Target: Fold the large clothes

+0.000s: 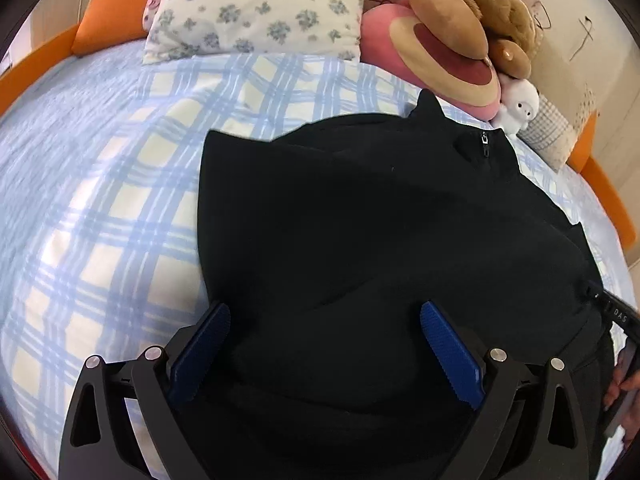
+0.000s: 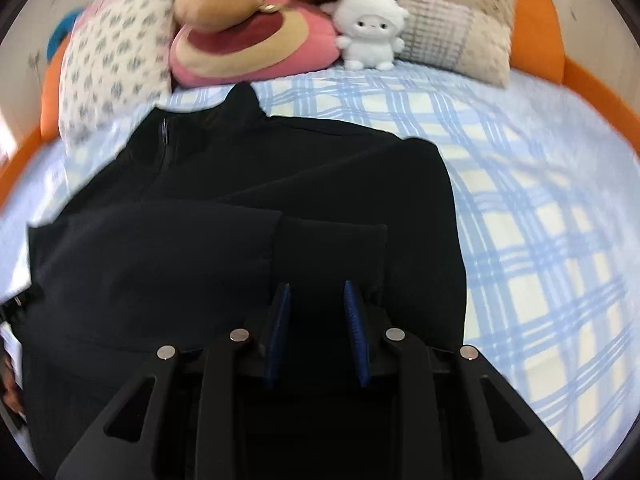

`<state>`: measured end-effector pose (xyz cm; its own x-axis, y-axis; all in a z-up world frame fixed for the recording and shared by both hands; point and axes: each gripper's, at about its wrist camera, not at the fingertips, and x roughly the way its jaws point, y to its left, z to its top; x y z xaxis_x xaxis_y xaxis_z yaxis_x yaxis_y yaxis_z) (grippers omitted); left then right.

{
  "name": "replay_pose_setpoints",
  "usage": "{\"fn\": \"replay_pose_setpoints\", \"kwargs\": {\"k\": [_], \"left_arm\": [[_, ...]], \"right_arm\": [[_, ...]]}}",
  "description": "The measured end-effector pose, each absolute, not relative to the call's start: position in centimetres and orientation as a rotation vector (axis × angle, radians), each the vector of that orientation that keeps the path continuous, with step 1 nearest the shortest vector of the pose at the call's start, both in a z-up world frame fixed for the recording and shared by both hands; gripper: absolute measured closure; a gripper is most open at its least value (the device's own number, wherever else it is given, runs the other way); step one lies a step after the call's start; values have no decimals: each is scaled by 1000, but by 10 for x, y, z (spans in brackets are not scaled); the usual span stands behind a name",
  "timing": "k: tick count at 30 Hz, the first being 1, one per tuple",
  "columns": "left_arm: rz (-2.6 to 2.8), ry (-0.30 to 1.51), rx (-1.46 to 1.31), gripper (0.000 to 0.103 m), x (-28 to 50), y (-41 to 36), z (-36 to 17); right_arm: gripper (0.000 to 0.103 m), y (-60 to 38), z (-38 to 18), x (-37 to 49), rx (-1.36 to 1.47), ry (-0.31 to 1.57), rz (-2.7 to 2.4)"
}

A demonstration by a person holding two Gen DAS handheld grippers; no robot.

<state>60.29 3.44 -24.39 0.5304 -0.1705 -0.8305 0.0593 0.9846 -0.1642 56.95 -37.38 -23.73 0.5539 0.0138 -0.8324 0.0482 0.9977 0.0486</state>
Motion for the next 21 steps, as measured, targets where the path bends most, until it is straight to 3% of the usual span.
{"fn": "replay_pose_setpoints", "kwargs": {"k": [7, 12, 16, 21], "left_arm": [[-115, 880, -144, 5, 630, 45, -185], [-49, 1019, -179, 6, 674, 51, -215], [-18, 1098, -205, 5, 685, 61, -254], [-15, 1044, -167, 6, 672, 55, -248]], "right_arm": [[72, -402, -209, 587, 181, 906, -34], [73, -402, -241, 604, 161, 972, -76], [72, -399, -252, 601, 135, 899, -88], [72, -403, -244, 602, 131, 917, -40]]}}
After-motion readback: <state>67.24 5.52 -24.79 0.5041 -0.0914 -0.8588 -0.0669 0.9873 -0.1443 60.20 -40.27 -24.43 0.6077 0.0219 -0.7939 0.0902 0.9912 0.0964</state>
